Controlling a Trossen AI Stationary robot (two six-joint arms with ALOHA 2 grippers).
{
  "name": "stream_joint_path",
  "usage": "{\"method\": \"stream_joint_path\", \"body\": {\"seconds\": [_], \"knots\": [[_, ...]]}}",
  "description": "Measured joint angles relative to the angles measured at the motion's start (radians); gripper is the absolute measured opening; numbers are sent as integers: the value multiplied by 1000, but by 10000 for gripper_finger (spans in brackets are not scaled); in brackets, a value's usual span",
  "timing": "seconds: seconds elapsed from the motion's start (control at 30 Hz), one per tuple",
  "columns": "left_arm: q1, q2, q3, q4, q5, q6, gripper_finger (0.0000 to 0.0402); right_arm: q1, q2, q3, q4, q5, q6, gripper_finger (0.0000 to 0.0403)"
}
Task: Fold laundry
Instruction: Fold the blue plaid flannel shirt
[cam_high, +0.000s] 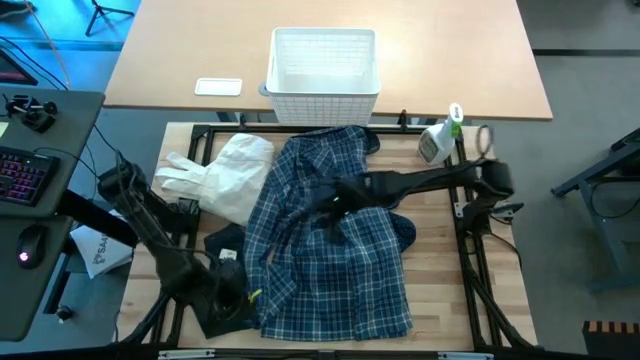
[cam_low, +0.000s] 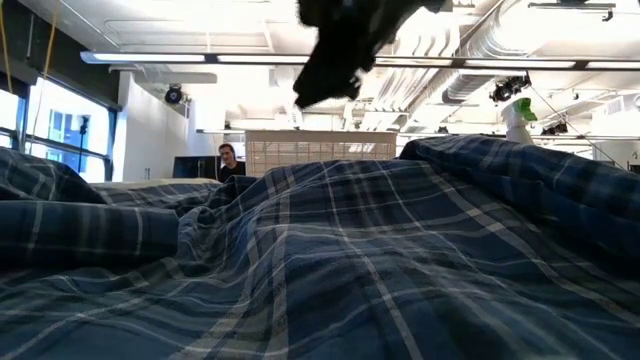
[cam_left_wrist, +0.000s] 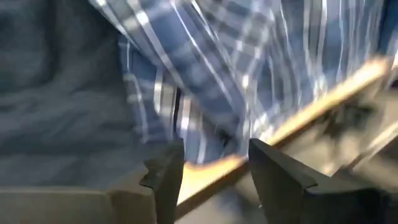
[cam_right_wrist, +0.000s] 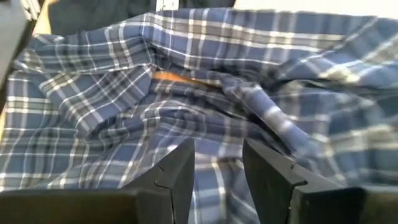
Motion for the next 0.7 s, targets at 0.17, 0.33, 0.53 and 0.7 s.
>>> {"method": "stream_joint_path", "body": {"seconds": [0.17,0.33,0.53,0.7], "knots": [[-7,0,-118,120,43,-174,189,-58,-184,-79,-16,19,-44,131],[7,0,-183,152,168,-179,189,-111,-330,-151,-36,26,-46,131],[26,1,-262,263,151,-179,176,-149,-429,-250,-20,71,-44,131],[42,18,-312,316,162,-176,145,-159,-438,-294,13,77,-15,131]]}}
